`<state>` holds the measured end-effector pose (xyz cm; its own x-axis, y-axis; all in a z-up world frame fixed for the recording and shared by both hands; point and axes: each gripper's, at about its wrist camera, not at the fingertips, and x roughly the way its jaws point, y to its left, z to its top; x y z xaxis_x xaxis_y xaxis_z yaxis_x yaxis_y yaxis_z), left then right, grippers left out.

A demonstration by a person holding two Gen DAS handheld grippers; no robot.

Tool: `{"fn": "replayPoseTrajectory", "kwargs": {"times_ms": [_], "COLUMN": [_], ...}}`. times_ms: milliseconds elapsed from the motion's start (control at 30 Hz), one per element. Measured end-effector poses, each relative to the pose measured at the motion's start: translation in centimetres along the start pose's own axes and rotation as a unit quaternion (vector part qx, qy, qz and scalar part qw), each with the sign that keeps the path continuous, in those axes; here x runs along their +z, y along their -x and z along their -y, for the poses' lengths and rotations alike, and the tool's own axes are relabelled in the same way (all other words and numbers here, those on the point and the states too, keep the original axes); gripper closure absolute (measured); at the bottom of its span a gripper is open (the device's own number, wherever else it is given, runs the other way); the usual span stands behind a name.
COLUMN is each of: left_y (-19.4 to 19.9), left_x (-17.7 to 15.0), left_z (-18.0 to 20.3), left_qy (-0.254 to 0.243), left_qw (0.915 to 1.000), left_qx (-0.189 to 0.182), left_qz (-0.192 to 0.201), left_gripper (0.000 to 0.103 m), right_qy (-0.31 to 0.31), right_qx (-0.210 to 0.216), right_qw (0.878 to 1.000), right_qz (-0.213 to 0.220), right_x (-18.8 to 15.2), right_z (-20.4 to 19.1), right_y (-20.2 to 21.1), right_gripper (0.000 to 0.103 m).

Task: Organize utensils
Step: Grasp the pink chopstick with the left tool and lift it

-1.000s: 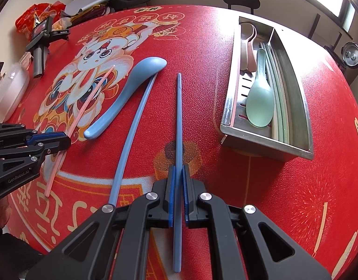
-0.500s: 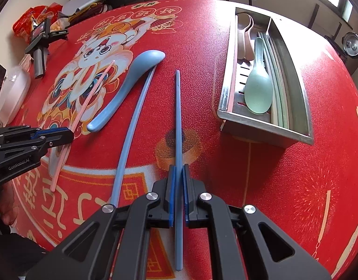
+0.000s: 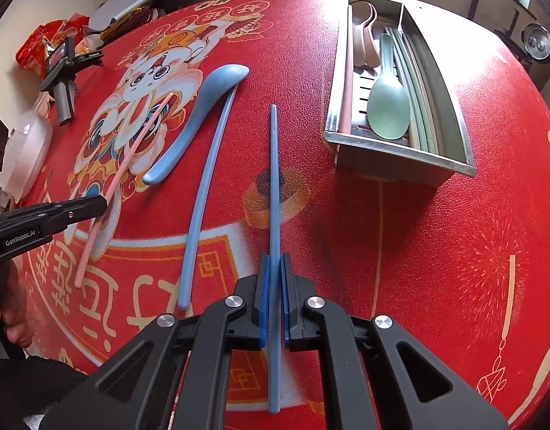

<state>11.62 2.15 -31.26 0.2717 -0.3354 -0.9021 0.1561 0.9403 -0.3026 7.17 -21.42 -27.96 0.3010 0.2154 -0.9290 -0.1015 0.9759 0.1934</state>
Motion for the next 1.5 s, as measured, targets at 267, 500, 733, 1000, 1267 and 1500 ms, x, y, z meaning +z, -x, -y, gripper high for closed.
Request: {"fn": "replayPoseTrajectory", "kwargs": {"times_ms": [267,500,733,1000,1267,1500], "left_y": [1.7,2.0,3.5,3.9,-0.1,-2.1], "left_x": [0.2,0.3,0.7,1.1,0.6,0.8], "left_z": [0.9,1.2,0.6,0.7,1.4,2.3], "left_qy": [-0.021,-0.017,-0.005,-0.006,-0.052,-0.086], "left_qw": [0.9995,0.9992,0.9980,0.9977,0.9985,0.9951], "left_qx": [-0.002,-0.010,-0.022,-0.027,0.018,0.040], "left_qz": [0.024,0.034,0.059,0.061,-0.001,-0.029], "left_gripper": [0.092,0.092,0.093,0.093,0.098,0.098], "right_qy": [-0.001,-0.006,-0.006,-0.007,-0.007,-0.014], "right_qx": [0.006,0.005,0.005,0.007,0.007,0.007], "right_qw": [1.000,0.999,0.999,0.999,0.999,0.999], "right_qz": [0.026,0.032,0.039,0.041,0.038,0.037], "right_x": [0.3,0.4,0.6,0.7,0.6,0.5], "right_z": [0.0,0.2,0.3,0.3,0.3,0.6], "right_y": [1.4,1.6,2.0,2.0,1.8,1.5], "right_gripper": [0.097,0.097,0.097,0.097,0.097,0.097]}}
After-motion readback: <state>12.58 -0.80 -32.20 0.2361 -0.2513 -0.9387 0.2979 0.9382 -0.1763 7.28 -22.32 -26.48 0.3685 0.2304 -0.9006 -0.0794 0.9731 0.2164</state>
